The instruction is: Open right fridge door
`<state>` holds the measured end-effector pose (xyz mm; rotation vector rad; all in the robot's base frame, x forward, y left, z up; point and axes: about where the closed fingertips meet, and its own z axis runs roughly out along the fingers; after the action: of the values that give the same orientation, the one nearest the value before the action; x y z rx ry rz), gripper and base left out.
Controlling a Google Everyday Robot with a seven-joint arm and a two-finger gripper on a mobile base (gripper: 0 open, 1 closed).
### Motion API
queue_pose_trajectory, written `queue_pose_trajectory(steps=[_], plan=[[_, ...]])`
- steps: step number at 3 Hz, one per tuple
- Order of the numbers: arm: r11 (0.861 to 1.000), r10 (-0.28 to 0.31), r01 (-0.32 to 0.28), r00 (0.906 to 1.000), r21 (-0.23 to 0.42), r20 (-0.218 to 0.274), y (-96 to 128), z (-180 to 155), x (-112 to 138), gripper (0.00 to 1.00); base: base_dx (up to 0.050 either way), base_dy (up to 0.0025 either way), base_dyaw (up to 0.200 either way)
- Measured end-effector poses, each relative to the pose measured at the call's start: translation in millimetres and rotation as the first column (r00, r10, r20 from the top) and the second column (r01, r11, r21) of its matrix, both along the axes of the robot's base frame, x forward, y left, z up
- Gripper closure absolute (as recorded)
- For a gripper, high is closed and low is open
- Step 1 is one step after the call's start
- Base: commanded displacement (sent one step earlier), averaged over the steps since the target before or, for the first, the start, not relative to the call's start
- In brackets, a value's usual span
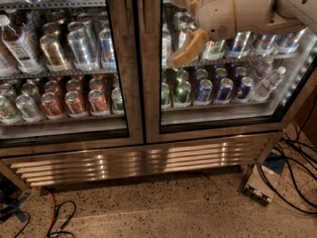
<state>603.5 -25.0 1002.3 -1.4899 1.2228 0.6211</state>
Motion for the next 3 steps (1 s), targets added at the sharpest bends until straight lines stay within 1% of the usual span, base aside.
queue_pose_trajectory(steps=[1, 2, 3], plan=[[1.0, 0.02, -0.02, 0.9997, 0.015, 0.017, 8.8, 5.3, 3.3, 0.09, 0.0, 0.0, 0.0], [0.999, 0.045, -0.045, 0.9988, 0.016, 0.022, 18.1, 8.7, 7.0, 0.2, 0.0, 0.0, 0.0], [0.998, 0.061, -0.06, 0.9975, -0.008, 0.038, 20.3, 15.7, 13.3, 0.18, 0.0, 0.0, 0.0]])
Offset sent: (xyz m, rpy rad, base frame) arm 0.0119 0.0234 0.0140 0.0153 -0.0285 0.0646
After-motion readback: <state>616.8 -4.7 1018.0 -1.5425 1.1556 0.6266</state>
